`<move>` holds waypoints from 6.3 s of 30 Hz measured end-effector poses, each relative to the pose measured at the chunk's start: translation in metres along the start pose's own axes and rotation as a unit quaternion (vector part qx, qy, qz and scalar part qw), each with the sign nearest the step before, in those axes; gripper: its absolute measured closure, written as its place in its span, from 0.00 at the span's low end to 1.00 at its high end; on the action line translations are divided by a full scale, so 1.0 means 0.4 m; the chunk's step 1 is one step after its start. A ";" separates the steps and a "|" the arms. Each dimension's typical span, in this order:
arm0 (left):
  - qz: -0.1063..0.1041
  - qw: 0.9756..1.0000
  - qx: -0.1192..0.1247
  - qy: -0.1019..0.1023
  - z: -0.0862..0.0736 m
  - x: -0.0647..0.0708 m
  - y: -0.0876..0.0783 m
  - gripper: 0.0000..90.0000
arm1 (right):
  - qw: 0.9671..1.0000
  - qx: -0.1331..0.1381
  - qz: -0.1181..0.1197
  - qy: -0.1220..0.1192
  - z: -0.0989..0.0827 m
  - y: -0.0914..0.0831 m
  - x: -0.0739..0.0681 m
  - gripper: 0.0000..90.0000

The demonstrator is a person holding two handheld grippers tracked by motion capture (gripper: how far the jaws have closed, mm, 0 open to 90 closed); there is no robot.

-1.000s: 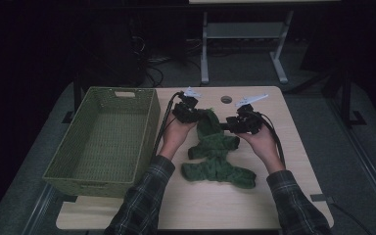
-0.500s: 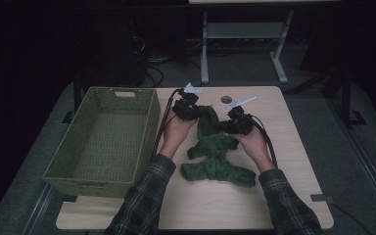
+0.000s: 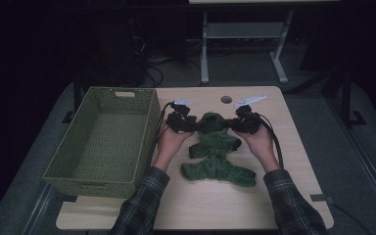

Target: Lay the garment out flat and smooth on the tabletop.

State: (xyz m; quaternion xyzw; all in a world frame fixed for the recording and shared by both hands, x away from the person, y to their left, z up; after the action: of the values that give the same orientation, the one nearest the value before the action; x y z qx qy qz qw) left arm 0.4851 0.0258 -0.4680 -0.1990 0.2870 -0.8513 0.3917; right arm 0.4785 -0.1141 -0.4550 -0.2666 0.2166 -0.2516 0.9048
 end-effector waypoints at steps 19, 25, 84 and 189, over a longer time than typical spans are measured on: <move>0.003 1.000 -0.016 0.006 -0.032 -0.016 0.057 0.98 | 0.999 0.032 0.005 -0.026 0.018 -0.028 -0.011 0.97; 0.074 0.997 0.021 0.009 -0.005 -0.088 0.028 0.99 | 0.999 0.024 -0.022 -0.003 -0.027 -0.020 0.048 0.96; 0.017 0.996 0.007 0.092 -0.136 0.085 -0.135 0.39 | 0.997 0.008 -0.061 0.048 -0.150 -0.166 0.041 0.50; 0.025 0.990 -0.027 0.137 -0.457 0.172 -0.227 0.15 | 0.995 0.020 0.075 -0.068 -0.135 0.049 -0.326 0.94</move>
State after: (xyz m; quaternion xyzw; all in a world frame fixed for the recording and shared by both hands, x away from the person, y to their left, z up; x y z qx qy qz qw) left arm 0.2897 0.0808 -0.5398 -0.0839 0.3656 -0.8523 0.3646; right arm 0.3551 -0.0457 -0.4743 -0.2481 0.1691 -0.1688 0.9388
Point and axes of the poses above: each handheld gripper's, and its own axes: y roughly forward along the jaws, z roughly out of its top, x roughly to its right, the point moved 9 cm from there along y, roughly forward along the jaws, and after that the axes turned 10 degrees about z, right-handed, at the moved point
